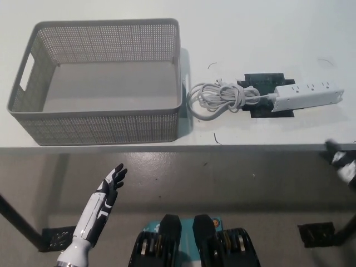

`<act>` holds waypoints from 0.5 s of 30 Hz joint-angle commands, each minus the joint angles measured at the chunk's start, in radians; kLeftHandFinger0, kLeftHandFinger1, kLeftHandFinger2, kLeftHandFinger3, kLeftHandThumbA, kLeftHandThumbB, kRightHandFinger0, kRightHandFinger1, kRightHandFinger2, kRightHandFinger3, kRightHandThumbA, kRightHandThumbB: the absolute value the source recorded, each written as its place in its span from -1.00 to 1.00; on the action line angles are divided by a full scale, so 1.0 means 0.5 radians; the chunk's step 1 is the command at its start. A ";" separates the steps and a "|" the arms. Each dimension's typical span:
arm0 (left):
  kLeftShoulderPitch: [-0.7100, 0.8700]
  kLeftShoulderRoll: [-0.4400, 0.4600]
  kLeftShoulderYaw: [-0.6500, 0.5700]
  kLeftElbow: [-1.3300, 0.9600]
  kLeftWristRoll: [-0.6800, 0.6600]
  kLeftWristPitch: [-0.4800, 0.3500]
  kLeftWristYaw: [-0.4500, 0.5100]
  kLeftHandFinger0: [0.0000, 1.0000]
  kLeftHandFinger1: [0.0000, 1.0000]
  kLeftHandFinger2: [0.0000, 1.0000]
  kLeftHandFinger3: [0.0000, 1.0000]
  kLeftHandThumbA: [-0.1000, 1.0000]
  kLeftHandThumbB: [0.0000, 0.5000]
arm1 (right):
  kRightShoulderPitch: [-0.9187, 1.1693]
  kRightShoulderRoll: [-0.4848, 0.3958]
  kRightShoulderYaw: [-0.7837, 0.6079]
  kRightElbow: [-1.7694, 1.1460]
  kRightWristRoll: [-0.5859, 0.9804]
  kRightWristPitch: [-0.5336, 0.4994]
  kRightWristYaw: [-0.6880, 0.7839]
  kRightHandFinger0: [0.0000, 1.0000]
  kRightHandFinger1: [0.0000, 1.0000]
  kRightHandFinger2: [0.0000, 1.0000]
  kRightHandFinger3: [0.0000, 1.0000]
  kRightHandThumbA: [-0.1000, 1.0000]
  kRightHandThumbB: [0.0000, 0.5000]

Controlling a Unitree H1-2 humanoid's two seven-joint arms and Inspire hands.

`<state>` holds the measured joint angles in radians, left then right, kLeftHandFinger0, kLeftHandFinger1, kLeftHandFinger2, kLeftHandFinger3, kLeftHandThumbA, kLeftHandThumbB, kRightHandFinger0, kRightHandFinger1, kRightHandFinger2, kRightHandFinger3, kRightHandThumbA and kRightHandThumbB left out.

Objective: Use the right hand to pick up a power strip and put it into a container on the left side

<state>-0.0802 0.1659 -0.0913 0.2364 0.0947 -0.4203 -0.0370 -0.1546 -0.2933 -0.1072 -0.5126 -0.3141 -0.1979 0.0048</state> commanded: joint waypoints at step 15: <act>-0.039 0.054 -0.011 -0.020 0.019 -0.099 -0.004 1.00 1.00 1.00 1.00 1.00 0.05 | -1.005 -0.232 0.382 0.508 -1.249 0.592 0.421 1.00 1.00 1.00 1.00 1.00 0.38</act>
<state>-0.0814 0.1659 -0.0993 0.2468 0.0946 -0.4191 -0.0369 -0.4620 -0.3645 -0.0056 -0.3750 -0.6206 -0.0278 0.1126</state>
